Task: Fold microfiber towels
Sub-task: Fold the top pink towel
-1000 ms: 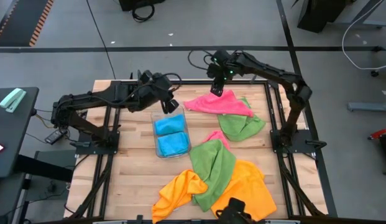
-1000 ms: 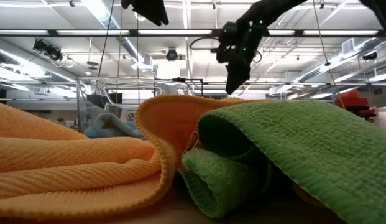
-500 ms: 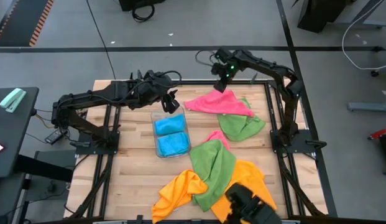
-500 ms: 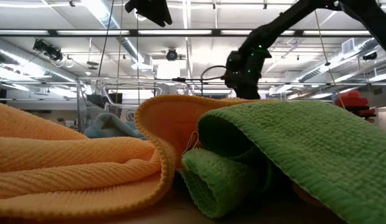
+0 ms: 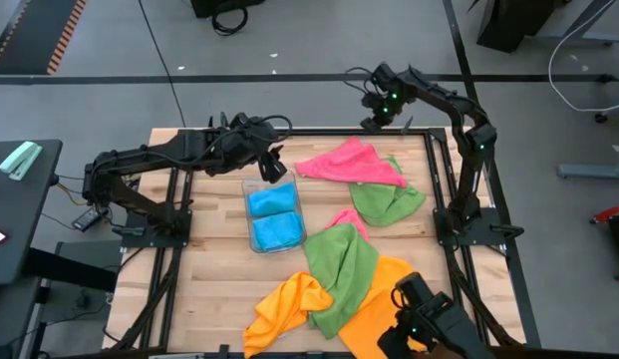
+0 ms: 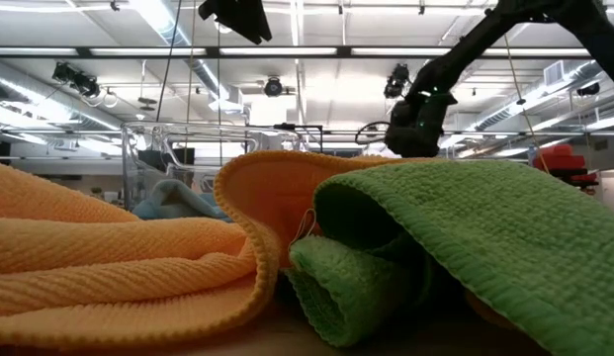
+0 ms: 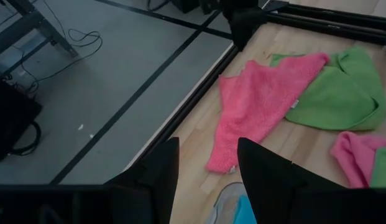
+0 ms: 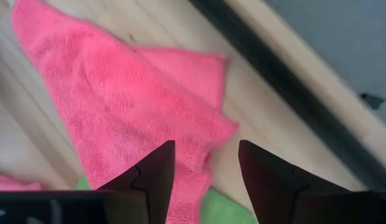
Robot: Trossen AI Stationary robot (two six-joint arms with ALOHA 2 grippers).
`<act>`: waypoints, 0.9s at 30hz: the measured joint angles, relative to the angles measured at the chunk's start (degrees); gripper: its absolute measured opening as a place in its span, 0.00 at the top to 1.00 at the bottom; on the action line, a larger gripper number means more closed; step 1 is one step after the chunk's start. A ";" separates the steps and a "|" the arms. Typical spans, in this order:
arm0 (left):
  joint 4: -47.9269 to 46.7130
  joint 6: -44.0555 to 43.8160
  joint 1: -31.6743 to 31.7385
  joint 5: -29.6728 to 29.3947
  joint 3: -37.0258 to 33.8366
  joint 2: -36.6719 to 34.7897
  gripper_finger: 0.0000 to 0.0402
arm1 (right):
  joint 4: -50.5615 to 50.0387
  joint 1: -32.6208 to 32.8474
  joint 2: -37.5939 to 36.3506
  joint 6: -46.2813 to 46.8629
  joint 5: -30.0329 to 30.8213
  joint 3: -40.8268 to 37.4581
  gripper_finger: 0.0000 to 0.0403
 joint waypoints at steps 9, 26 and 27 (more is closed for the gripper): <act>-0.06 0.91 -0.01 0.00 0.00 0.00 0.57 | 0.76 0.17 0.00 -0.57 -7.01 -10.59 0.53; -1.43 -0.01 -0.02 0.04 0.02 0.00 0.57 | 12.27 0.31 -4.95 -1.73 0.96 -15.19 0.58; -1.91 -0.58 -0.02 0.04 0.02 0.00 0.57 | 12.86 0.30 -5.64 -2.19 1.27 -15.16 0.58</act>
